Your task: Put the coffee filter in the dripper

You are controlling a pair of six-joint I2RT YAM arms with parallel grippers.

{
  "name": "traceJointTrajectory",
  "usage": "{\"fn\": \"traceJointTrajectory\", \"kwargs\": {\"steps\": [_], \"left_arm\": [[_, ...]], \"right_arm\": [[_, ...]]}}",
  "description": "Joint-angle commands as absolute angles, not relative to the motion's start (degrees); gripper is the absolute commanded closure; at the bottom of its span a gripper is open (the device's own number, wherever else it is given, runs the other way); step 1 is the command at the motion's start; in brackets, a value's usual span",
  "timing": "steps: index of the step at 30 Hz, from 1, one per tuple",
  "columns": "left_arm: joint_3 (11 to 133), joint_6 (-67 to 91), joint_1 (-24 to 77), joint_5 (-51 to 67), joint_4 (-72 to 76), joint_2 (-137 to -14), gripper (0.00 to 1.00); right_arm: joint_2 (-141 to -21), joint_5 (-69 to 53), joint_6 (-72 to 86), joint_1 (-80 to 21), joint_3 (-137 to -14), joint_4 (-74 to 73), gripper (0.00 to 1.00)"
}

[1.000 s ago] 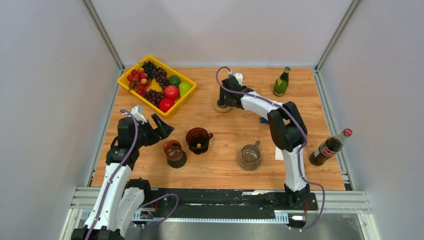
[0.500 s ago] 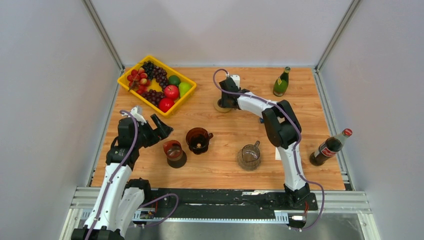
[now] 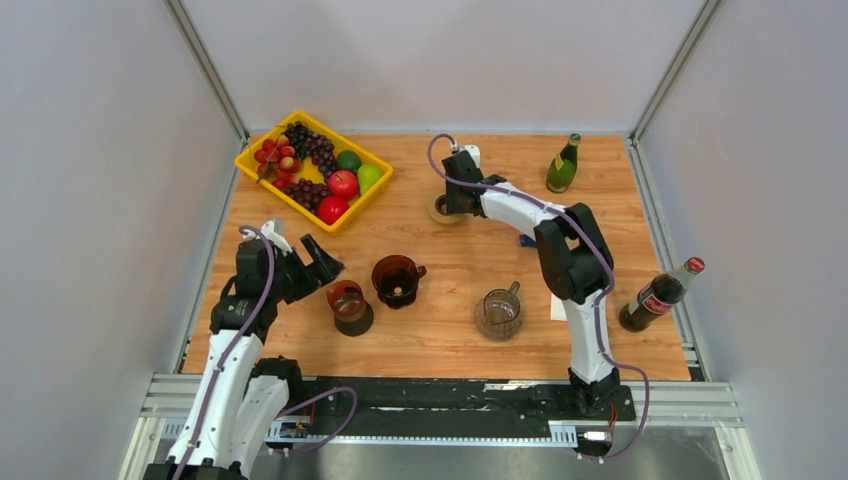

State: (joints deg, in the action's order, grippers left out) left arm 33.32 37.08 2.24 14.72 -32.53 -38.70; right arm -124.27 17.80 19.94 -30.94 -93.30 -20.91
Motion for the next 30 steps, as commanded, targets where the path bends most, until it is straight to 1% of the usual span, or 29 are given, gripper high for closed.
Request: {"fn": "traceJointTrajectory", "kwargs": {"steps": [1,6,11,18,25,30], "left_arm": [[37.19,36.05,2.42,12.61,-35.05,-37.07,0.00],[39.62,36.09,2.43,6.96,-36.86,-35.73,0.00],[41.39,35.50,2.38,5.84,-37.46,-33.99,0.00],[42.05,35.64,2.38,3.19,-38.58,-32.38,0.00],[41.48,36.08,2.41,4.23,-38.45,-32.23,0.00],[40.99,37.06,2.41,4.01,-38.55,-31.96,0.00]], "right_arm": [[-113.28,12.33,17.30,-30.85,-91.65,-21.02,1.00],[-107.68,3.14,18.87,-32.63,-91.95,-27.53,1.00],[-104.21,0.99,17.82,-39.88,-94.34,-34.15,1.00],[-103.66,-10.86,14.92,-48.95,-98.74,-38.31,1.00],[-107.12,-9.09,13.01,-56.72,-103.80,-39.83,1.00],[-110.62,-3.94,12.16,-60.78,-107.09,-39.73,1.00]]}}
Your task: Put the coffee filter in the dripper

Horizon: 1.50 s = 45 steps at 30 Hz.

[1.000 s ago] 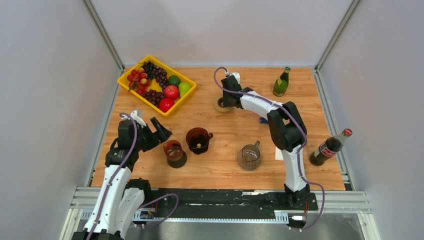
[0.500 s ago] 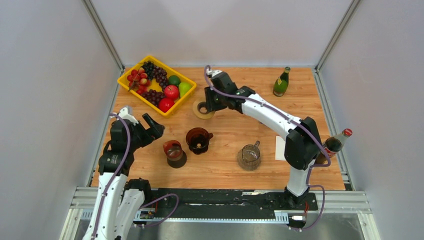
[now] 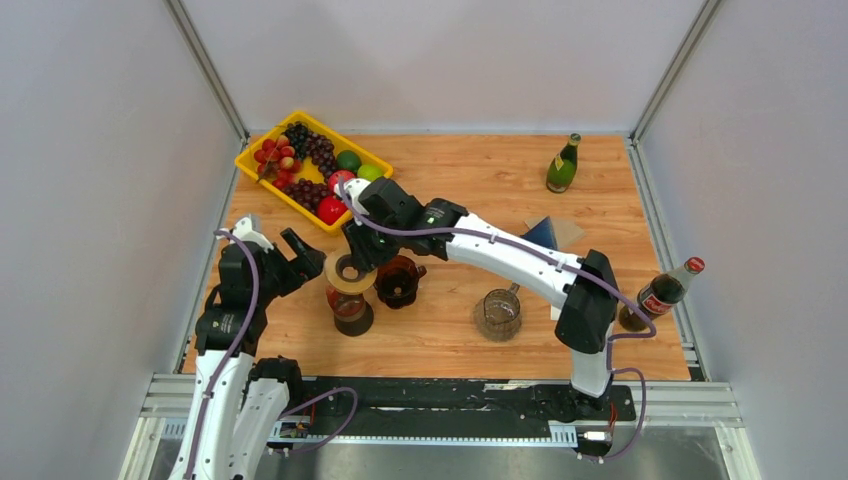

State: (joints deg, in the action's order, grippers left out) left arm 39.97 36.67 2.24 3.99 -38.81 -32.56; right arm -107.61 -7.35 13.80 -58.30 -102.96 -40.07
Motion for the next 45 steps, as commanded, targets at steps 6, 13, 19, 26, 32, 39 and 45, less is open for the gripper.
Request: {"fn": "traceJointTrajectory", "kwargs": {"steps": [6,13,19,26,32,39,45], "left_arm": [[41.23,39.21,2.42,-1.95,-41.56,-31.97,0.00],[41.13,40.43,2.41,-8.77,-44.22,-31.83,0.00],[40.17,40.29,2.42,-6.51,-42.86,-32.09,0.00],[39.74,40.10,2.39,-5.58,-42.67,-32.76,0.00],[39.93,39.95,2.42,-4.92,-42.54,-32.76,0.00],[40.51,39.24,2.39,-4.57,-43.00,-32.72,0.00],[40.76,39.03,2.41,-3.86,-43.09,-32.65,0.00]], "right_arm": [[-114.31,-3.87,11.85,-62.99,-110.21,-39.81,1.00],[-116.56,-2.29,12.04,-63.93,-110.66,-40.10,0.99],[-118.05,-1.72,12.04,-64.28,-111.49,-40.86,0.94],[-118.36,-1.13,12.22,-64.37,-111.83,-41.29,0.79],[-117.98,-3.41,12.22,-64.40,-112.97,-41.40,0.61],[-117.48,-3.43,12.63,-64.34,-113.23,-41.81,0.50],[-116.61,-1.02,13.11,-64.40,-113.19,-42.37,0.39]]}}
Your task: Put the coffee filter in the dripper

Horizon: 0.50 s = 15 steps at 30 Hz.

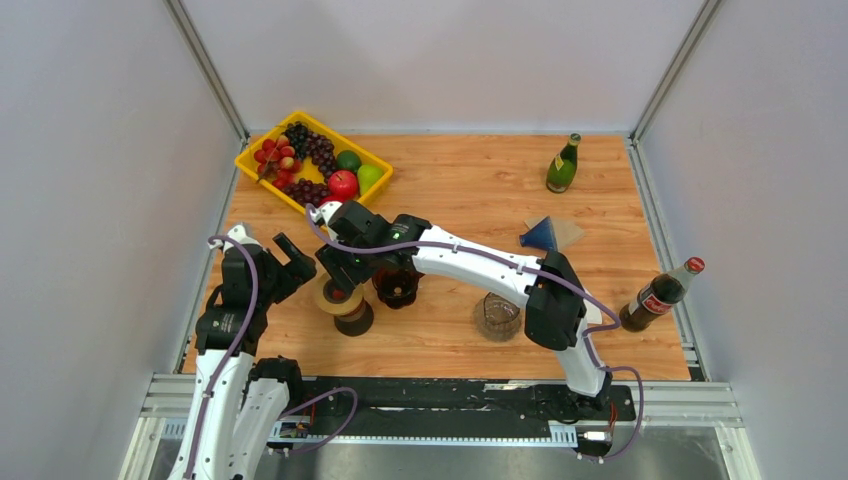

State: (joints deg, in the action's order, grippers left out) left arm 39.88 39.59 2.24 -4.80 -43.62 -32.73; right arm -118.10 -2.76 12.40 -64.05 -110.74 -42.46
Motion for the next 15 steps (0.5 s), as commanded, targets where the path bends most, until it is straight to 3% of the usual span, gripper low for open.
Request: {"fn": "traceJointTrajectory", "kwargs": {"steps": [1,10,15], "left_arm": [[40.77,38.96,2.38,-3.73,-43.08,-32.55,0.00],[40.26,38.35,2.43,-0.67,-41.71,-32.65,0.00],[38.41,38.75,2.42,7.52,-38.89,-32.59,0.00]], "right_arm": [[-116.27,-0.55,13.10,-64.30,-113.32,-42.29,0.35],[-109.81,12.70,14.42,-62.96,-109.05,-41.37,0.01],[-102.54,19.10,18.18,-58.70,-101.38,-39.86,0.00]]}}
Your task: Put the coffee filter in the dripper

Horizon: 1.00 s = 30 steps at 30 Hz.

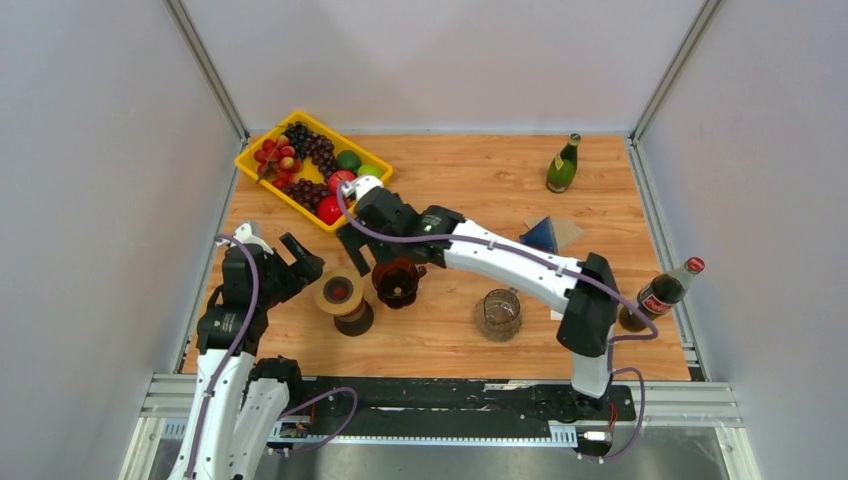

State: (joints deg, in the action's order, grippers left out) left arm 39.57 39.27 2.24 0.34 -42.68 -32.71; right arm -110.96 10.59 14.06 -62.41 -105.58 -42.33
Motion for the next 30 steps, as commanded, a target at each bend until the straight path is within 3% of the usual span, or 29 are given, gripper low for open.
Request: {"fn": "traceJointTrajectory", "kwargs": {"steps": [1,13,23,30], "left_arm": [[38.14,39.15,2.43,9.08,-37.89,-32.64,0.00],[34.92,41.10,2.46,21.22,-32.14,-31.71,0.00],[32.99,42.89,2.45,25.54,-29.30,-31.20,0.00],[33.91,41.45,2.40,22.16,-31.43,-31.34,0.00]], "right_arm": [[-100.79,20.76,19.28,-57.38,-99.32,-39.60,0.00],[-82.81,24.97,25.52,-40.69,-76.84,-37.12,0.00],[-76.21,28.15,25.69,-34.13,-70.78,-36.99,0.00],[-74.74,28.78,25.60,-31.00,-68.16,-37.00,0.00]]}}
